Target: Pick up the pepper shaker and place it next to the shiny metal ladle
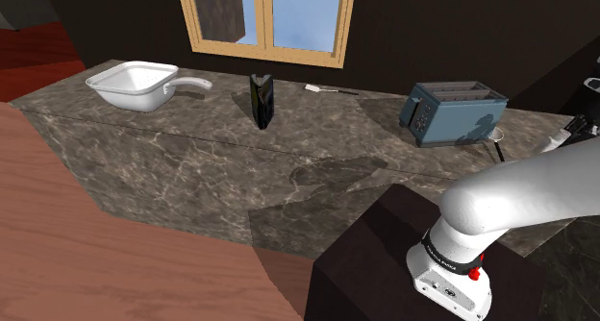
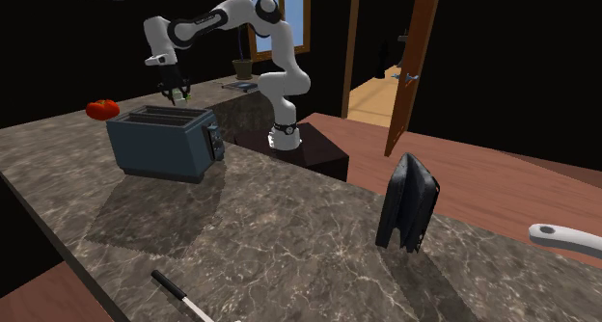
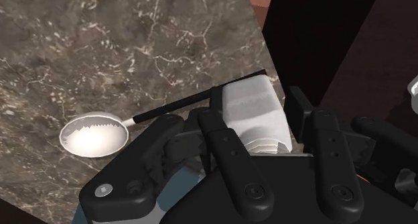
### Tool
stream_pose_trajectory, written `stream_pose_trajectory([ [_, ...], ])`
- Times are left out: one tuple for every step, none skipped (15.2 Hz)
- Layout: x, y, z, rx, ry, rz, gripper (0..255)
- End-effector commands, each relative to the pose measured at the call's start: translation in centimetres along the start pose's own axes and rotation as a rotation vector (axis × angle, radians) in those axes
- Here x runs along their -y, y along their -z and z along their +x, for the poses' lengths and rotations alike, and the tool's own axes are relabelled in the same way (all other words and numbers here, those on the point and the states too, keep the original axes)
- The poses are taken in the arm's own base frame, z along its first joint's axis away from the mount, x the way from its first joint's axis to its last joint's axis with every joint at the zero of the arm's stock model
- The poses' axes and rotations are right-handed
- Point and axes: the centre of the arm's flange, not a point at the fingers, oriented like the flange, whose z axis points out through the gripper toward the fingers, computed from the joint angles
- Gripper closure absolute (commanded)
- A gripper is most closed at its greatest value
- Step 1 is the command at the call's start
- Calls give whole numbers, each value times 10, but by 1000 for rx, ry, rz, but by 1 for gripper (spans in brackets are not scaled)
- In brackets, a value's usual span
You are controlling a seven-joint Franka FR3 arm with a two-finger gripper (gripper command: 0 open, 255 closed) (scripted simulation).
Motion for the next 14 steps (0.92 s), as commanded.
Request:
stream_pose_trajectory([
  [-1, -10, -2, 0, 0, 0, 255],
  [-1, -15, -3, 0, 0, 0, 255],
  [-1, -20, -4, 0, 0, 0, 255],
  [-1, -26, -5, 0, 0, 0, 255],
  [-2, -31, -6, 0, 0, 0, 255],
  [-2, -36, -7, 0, 0, 0, 255],
  [-2, -41, -8, 0, 0, 0, 255],
  [-2, -46, -9, 0, 0, 0, 255],
  [-3, -52, -10, 0, 0, 0, 255],
  [-3, -57, -11, 0, 0, 0, 255],
  [-3, -62, -12, 0, 0, 0, 255],
  [-3, -67, -13, 0, 0, 0, 255],
  [-3, -72, -14, 0, 0, 0, 255],
  [-4, -77, -15, 0, 0, 0, 255],
])
